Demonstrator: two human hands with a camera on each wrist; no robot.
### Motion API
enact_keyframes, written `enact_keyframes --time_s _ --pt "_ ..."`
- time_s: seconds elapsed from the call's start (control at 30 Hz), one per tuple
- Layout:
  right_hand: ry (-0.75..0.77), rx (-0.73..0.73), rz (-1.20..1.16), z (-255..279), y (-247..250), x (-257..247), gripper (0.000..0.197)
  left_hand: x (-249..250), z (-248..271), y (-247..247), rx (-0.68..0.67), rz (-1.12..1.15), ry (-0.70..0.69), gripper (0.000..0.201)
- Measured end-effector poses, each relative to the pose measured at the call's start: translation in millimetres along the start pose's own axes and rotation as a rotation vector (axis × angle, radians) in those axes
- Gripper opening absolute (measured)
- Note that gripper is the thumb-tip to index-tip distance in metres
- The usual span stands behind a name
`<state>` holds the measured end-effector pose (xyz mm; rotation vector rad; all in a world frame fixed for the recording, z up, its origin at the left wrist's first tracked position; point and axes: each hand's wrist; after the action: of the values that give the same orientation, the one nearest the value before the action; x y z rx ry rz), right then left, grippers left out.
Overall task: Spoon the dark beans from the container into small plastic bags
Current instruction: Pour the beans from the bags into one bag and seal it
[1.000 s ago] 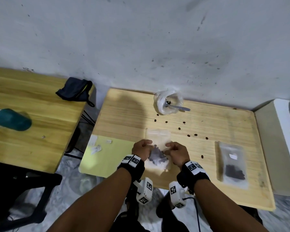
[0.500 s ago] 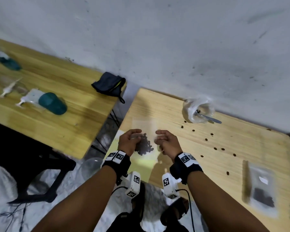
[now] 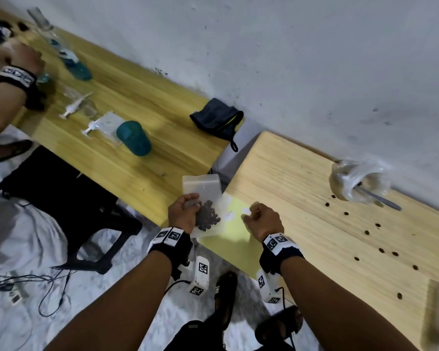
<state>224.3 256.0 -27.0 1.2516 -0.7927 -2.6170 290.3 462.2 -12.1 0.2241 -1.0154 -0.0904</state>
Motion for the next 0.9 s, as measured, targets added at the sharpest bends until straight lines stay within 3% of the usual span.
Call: enact_keyframes --time_s 0.17,0.33,0.6,0.73,0.9 --pt "-0.043 0.030 -0.046 -10.8 -1.1 -7.3 0.007 -1.6 -1.9 -0.9 -0.033 -0.009 -0.006 0.034" --pt "-0.024 0.034 -0.248 -7.9 8.7 -13.8 0.022 2.3 1.6 -8.9 -0.051 -0.066 -0.032 0.033" --pt "0.035 0.049 -0.561 18.2 67.4 -27.8 0.019 25.9 19.4 -54.2 -0.216 -0.013 -0.063 0.023" --pt "0.091 0.095 -0.595 34.1 110.7 -34.6 0.012 48.4 40.1 -89.3 -0.317 -0.083 -0.161 0.022" --pt "0.128 0.142 -0.600 47.9 155.7 -40.8 0.018 73.6 66.5 -131.4 -0.367 -0.187 -0.334 0.024"
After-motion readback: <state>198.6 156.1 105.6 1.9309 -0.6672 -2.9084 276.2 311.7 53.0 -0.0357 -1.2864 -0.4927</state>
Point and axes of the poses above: each hand's wrist, its own z-axis away from the middle knuckle, its own y-axis out of the back of the hand, x = y × z, and after that the axes turned 9 degrees about -z, right-handed
